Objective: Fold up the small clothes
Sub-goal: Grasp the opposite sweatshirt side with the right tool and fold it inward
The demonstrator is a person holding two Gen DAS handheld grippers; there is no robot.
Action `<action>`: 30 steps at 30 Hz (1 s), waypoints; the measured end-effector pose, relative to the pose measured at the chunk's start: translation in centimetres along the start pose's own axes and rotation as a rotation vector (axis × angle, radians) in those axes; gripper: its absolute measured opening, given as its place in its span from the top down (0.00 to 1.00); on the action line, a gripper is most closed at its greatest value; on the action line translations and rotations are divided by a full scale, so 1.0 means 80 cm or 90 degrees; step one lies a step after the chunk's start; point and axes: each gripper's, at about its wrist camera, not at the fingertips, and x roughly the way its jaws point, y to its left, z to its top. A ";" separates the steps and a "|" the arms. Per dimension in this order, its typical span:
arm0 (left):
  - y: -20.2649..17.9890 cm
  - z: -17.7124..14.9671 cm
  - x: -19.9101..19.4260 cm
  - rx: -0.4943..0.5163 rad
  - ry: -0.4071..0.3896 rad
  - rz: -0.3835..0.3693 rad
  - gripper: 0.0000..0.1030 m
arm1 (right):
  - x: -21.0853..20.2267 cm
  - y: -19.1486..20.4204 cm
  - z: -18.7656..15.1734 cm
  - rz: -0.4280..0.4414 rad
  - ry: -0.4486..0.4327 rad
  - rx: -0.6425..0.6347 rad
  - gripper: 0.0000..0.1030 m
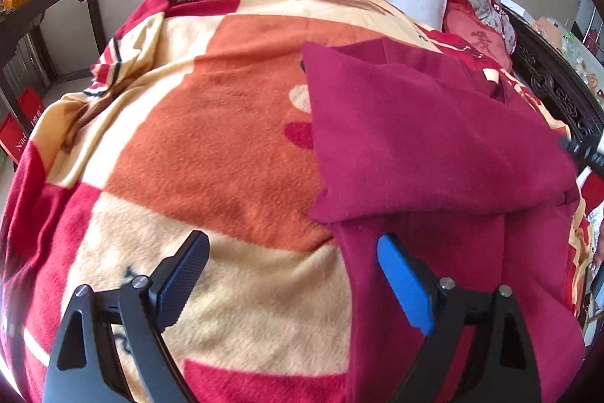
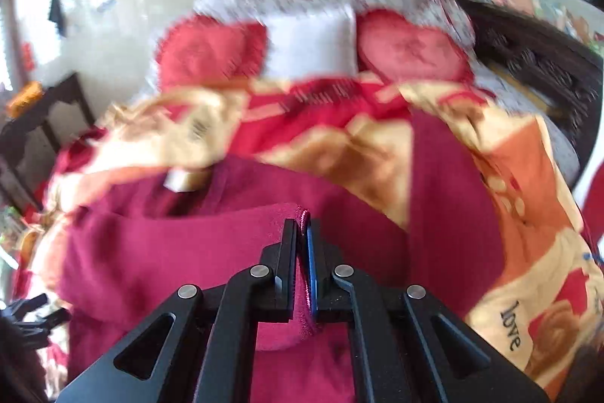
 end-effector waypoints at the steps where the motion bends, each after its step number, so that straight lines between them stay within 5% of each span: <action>1: -0.001 0.002 0.002 0.000 0.002 0.005 0.09 | 0.015 -0.002 -0.003 -0.038 0.034 -0.010 1.00; 3: -0.001 0.006 0.006 -0.001 0.000 0.014 0.09 | 0.031 -0.005 -0.010 -0.077 0.077 -0.010 1.00; 5: 0.004 0.010 0.009 -0.009 -0.001 0.024 0.09 | 0.023 0.003 -0.009 -0.041 0.066 0.010 0.96; 6: 0.008 0.013 0.012 -0.019 0.002 0.025 0.09 | 0.014 0.011 -0.009 -0.005 0.047 0.007 0.83; 8: 0.017 0.016 0.014 -0.042 0.006 0.016 0.09 | 0.003 0.054 0.001 0.094 0.025 -0.035 0.74; 10: 0.024 0.018 0.015 -0.062 0.005 0.010 0.09 | 0.003 0.111 0.010 0.223 0.042 -0.086 0.74; 14: 0.027 0.016 0.016 -0.068 -0.002 0.009 0.09 | 0.026 0.235 0.023 0.367 0.084 -0.201 0.74; 20: 0.031 0.013 0.013 -0.068 -0.008 -0.001 0.09 | 0.107 0.353 0.013 0.318 0.160 -0.356 0.76; 21: 0.034 0.013 0.010 -0.071 -0.013 -0.002 0.09 | 0.117 0.358 0.003 0.308 0.180 -0.364 0.94; 22: 0.038 0.013 0.005 -0.076 -0.020 -0.004 0.09 | 0.125 0.360 -0.003 0.303 0.187 -0.364 1.00; 26: 0.054 0.013 -0.010 -0.096 -0.038 0.005 0.09 | 0.110 0.374 -0.004 0.343 0.143 -0.348 1.00; 30: 0.061 0.019 -0.027 -0.103 -0.053 0.014 0.09 | 0.134 0.381 -0.014 0.338 0.161 -0.315 1.00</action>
